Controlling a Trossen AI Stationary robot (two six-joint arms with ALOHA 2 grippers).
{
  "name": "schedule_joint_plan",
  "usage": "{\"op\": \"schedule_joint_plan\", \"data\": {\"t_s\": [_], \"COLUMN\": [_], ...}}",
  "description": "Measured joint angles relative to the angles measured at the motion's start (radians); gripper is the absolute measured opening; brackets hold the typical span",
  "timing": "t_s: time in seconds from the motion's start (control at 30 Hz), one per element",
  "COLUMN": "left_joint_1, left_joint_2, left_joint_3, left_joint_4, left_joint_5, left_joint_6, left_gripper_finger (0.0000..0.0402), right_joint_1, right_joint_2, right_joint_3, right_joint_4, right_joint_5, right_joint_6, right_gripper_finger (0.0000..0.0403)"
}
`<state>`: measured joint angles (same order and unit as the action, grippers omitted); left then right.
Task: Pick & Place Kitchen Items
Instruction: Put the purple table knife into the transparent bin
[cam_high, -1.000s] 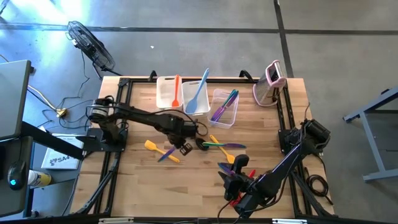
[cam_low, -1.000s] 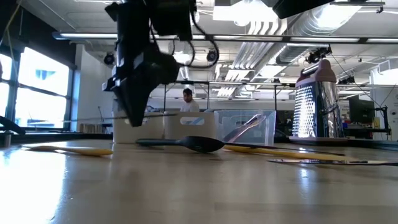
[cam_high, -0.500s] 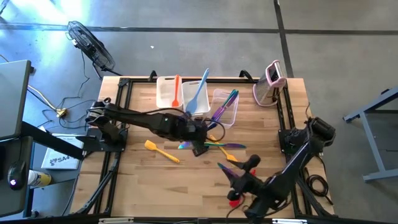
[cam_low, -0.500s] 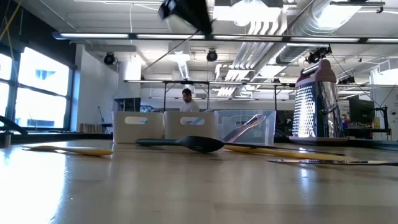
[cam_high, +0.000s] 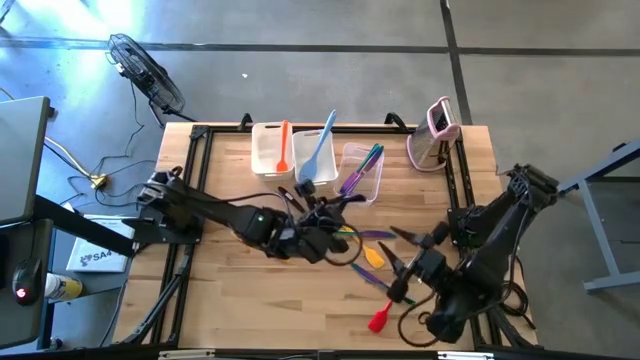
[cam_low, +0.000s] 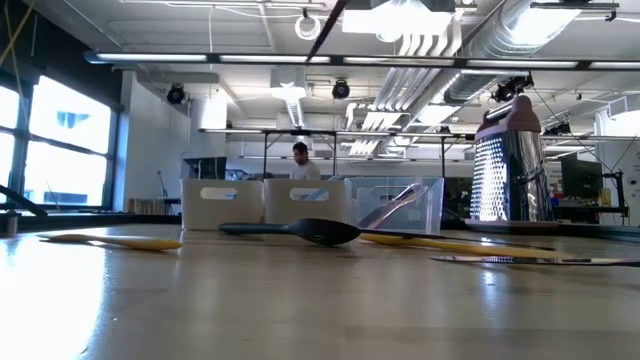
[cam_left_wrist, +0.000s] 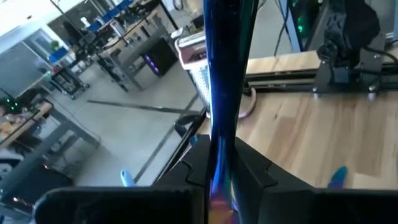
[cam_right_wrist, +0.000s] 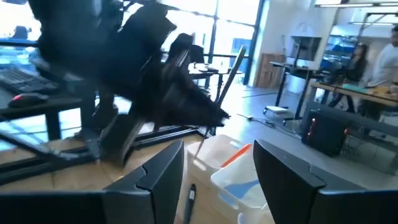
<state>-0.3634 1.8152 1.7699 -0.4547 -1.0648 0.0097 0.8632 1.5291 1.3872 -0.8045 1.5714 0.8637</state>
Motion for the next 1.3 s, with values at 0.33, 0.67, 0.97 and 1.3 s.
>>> {"op": "schedule_joint_plan", "data": {"t_s": [0.33, 0.67, 0.97, 1.3], "left_joint_1": [-0.012, -0.039, -0.066, -0.092], "left_joint_2": [0.036, 0.036, 0.036, 0.036], "left_joint_3": [-0.001, -0.001, -0.001, -0.001], "left_joint_4": [0.087, 0.184, 0.224, 0.217], "left_joint_5": [0.015, 0.029, 0.030, -0.001], "left_joint_6": [0.067, 0.170, 0.204, 0.217], "left_gripper_finger": [0.0031, 0.0031, 0.0031, 0.0031], "right_joint_1": [-0.068, -0.106, -0.165, -0.196], "right_joint_2": [-0.012, -0.019, -0.026, -0.026], "right_joint_3": [0.000, 0.000, 0.000, 0.000], "right_joint_4": [0.192, 0.442, 0.517, 0.697], "right_joint_5": [-0.050, -0.140, -0.214, -0.400], "right_joint_6": [-0.313, -0.596, -0.662, -0.878], "right_gripper_finger": [0.0188, 0.0188, 0.0188, 0.0188]}}
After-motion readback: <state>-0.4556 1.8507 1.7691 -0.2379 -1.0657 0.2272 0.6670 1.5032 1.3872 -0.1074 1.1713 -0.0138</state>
